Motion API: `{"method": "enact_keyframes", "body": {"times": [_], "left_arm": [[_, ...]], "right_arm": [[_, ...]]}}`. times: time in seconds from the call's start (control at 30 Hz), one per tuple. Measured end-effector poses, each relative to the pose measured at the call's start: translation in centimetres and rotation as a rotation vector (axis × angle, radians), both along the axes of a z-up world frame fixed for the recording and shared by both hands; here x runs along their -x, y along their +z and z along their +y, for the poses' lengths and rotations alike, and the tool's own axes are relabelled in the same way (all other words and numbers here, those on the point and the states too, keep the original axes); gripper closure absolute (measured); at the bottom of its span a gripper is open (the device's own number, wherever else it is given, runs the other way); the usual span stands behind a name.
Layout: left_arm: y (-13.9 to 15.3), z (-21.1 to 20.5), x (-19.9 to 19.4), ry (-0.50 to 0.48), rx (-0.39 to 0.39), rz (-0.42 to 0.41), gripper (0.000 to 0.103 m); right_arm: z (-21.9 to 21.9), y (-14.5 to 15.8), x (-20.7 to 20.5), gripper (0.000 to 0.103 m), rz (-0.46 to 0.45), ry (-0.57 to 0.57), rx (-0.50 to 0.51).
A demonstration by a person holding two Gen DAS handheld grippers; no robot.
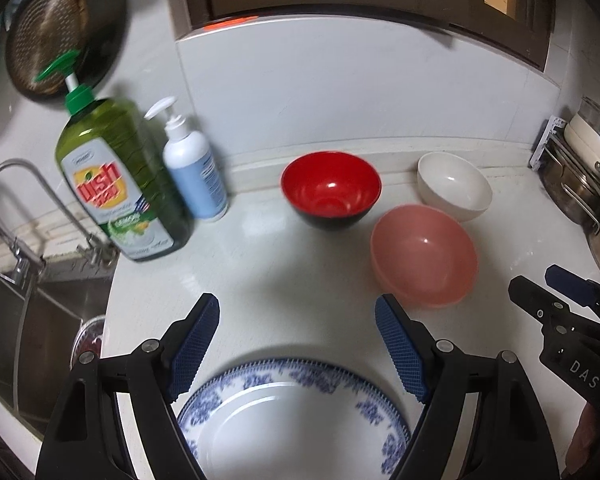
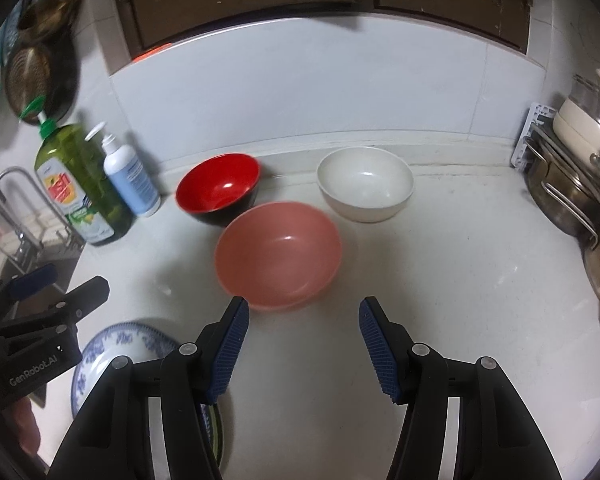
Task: Organize plates and bowls
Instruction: 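Move both open tools toward the rim of the pink bowl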
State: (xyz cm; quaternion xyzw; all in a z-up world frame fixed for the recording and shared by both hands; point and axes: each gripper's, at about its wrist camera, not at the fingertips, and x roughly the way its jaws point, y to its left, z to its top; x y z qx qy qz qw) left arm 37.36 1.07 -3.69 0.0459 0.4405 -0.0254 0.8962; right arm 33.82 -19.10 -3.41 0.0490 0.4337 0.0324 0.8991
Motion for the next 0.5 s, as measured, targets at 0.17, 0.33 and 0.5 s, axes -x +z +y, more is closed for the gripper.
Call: {"method": "enact_keyframes", "body": {"times": [0.17, 0.33, 0.5], "left_arm": [[-0.2, -1.0, -2.1, -0.017, -0.008, 0.007, 0.023], [-1.3, -2.1, -4.2, -0.046, -0.006, 0.028, 0.023], [-3.0, -2.7, -6.3, -0.06, 0.017, 0.067, 0.031]], "right_arm": [[-0.9, -0.1, -1.6, 0.044, -0.003, -0.032, -0.011], [-1.6, -0.9, -3.5, 0.044, 0.013, -0.053, -0.017], [-2.1, -2.3, -5.4, 0.044, 0.049, -0.064, -0.018]]}}
